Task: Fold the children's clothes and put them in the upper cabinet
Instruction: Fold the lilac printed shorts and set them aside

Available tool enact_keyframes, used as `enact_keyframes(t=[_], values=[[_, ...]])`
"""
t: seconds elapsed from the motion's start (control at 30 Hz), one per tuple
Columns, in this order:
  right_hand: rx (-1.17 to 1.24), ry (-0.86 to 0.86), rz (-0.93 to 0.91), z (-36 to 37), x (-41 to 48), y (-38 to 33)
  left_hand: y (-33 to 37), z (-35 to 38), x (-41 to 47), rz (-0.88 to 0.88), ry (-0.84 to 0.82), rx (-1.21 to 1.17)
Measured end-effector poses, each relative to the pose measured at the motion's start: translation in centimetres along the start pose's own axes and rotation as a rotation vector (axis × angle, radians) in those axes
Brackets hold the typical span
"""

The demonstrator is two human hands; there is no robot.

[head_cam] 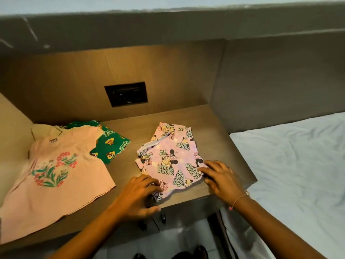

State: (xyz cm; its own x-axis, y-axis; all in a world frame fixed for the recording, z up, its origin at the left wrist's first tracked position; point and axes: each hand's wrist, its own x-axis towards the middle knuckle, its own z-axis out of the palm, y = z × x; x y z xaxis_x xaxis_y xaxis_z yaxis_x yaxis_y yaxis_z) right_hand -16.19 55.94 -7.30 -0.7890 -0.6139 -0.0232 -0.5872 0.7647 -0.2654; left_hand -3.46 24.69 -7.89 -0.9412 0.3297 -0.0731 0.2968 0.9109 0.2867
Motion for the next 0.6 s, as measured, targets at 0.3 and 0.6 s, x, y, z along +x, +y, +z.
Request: enact_keyframes(t=[0.3, 0.6], values=[[0.012, 0.168, -0.089, 1.5, -0.4, -0.4, 1.3, -0.1, 0.1, -0.078, 0.191, -0.08], [0.068, 0.221, -0.075, 2.8, -1.5, -0.8, 1.1, -2.6, 9.8, -0.191, 0.145, -0.025]])
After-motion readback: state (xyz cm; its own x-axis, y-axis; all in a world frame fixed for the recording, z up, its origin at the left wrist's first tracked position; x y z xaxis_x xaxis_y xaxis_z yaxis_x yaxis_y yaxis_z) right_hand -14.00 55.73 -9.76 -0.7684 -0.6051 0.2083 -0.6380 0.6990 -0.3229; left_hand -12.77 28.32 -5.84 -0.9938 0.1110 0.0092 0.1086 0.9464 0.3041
